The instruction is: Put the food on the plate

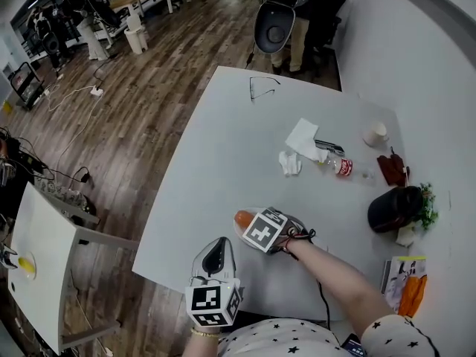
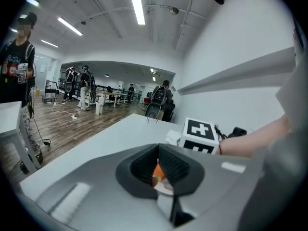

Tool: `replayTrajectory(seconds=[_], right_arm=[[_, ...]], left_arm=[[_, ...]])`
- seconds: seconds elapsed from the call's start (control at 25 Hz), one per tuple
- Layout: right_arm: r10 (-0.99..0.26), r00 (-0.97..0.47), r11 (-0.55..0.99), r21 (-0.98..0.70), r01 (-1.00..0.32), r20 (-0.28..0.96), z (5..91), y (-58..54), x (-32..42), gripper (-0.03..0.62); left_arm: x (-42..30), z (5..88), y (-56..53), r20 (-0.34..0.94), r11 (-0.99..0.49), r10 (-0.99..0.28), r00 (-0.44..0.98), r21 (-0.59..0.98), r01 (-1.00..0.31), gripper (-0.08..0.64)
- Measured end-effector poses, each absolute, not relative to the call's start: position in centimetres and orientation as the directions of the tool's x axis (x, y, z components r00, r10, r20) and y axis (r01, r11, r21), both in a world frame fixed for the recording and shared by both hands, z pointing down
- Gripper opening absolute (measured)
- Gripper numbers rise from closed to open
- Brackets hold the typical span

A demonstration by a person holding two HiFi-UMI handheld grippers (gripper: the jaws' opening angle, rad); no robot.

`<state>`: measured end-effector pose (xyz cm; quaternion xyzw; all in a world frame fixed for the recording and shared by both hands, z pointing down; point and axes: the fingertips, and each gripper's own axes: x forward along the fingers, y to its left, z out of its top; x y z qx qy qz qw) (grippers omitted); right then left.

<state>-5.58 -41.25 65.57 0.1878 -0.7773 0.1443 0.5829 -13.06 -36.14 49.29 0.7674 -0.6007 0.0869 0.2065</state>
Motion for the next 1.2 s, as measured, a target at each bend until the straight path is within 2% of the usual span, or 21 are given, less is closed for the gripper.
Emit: replayTrajectory(seconds=[0.24, 0.44, 0.56, 0.76, 0.92, 1.0, 1.2], right_arm=[[-0.163, -0.308, 0.875, -0.007, -0.484, 0.937, 65.5, -41.5, -6.0, 0.213], [-0.353, -0.427, 0.782, 0.012, -0.623, 0.833, 63.3, -41.2, -5.0, 0.238], [-0.455, -0.498, 0.689, -0.062, -0.722, 0.738, 59.9, -40.1, -4.3, 0.232], [-0.609, -0.602, 0.57, -0.242, -0.785, 0.516, 52.7, -37.0, -3.9, 0.149], [-0.711, -0.605, 0.523, -0.307, -0.795, 0.358, 47.9, -34.2, -3.1, 0.069], [-0.736, -0.6, 0.517, -0.314, -0.797, 0.312, 46.5, -33.0, -2.8, 0.026], [-0.76, -0.58, 0.5, -0.307, -0.81, 0.293, 45.8, -32.4, -2.0, 0.0]], left_arm=[[-12.8, 49.4, -36.3, 0.381, -0.202, -0.883, 0.273, 0.215, -0.956, 0.008], [-12.2, 48.8, -35.6, 0.376, -0.217, -0.883, 0.281, 0.204, -0.955, 0.008], [-12.1, 48.3, -35.1, 0.368, -0.217, -0.888, 0.278, 0.198, -0.956, 0.008], [-11.4, 47.6, -33.9, 0.352, -0.232, -0.89, 0.288, 0.194, -0.953, 0.008], [-10.4, 47.3, -33.0, 0.348, -0.244, -0.888, 0.301, 0.197, -0.95, 0.008], [-9.9, 47.2, -32.5, 0.347, -0.253, -0.886, 0.307, 0.191, -0.948, 0.008], [-8.9, 46.7, -31.8, 0.343, -0.273, -0.883, 0.32, 0.179, -0.945, 0.008]])
